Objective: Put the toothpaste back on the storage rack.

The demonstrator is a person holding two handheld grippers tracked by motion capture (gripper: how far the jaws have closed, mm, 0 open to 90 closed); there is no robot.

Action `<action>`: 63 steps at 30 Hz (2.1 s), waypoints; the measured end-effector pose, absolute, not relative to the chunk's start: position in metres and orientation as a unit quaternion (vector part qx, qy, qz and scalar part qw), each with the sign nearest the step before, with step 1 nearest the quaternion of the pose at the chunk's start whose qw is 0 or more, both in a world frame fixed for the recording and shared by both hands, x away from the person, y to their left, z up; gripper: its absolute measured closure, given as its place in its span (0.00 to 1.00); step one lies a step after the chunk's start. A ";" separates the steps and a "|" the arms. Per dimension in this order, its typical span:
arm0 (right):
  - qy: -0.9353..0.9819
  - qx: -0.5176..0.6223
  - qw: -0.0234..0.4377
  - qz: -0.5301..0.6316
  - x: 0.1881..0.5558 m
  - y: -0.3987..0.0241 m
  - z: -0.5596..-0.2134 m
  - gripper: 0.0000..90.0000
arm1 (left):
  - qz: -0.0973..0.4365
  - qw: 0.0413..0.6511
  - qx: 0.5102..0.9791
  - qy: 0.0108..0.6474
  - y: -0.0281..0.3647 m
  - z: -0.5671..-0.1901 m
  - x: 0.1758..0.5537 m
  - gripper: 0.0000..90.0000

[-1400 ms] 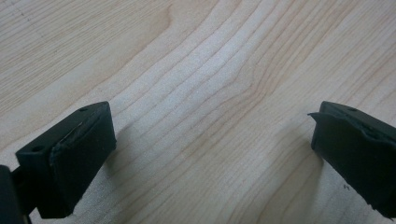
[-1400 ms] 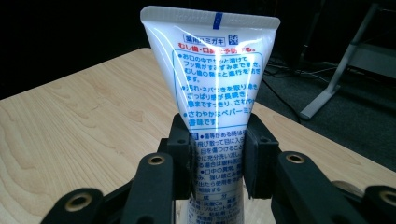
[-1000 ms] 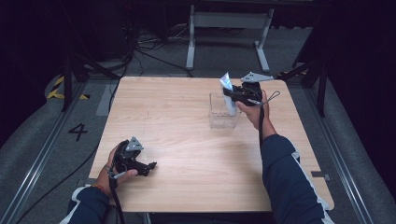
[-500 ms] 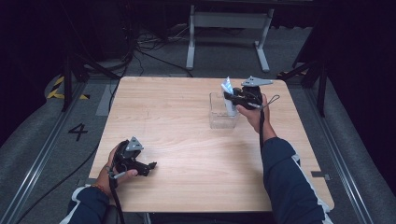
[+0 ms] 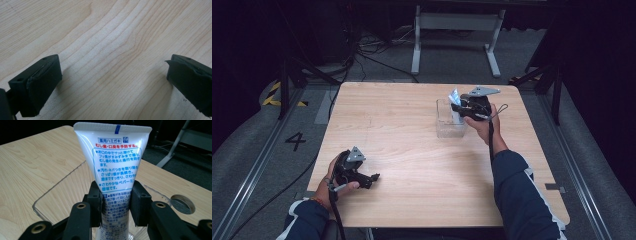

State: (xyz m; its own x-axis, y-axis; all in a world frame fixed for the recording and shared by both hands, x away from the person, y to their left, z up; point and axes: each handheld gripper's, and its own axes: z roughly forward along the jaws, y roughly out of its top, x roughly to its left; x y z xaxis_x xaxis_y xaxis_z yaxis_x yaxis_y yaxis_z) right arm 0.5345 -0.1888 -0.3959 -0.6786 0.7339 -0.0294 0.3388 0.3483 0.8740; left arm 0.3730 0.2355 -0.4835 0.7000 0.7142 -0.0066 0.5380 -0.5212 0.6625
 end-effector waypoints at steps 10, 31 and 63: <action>0.801 0.342 0.214 0.443 0.535 -0.192 -0.401 0.72 | 0.134 0.328 0.862 0.363 0.235 -0.484 0.373 0.00; 0.815 0.339 0.207 0.422 0.533 -0.193 -0.406 0.65 | 0.134 0.328 0.861 0.364 0.235 -0.484 0.373 0.00; 0.831 0.312 0.222 0.403 0.499 -0.199 -0.384 0.46 | 0.134 0.328 0.861 0.364 0.235 -0.484 0.373 0.00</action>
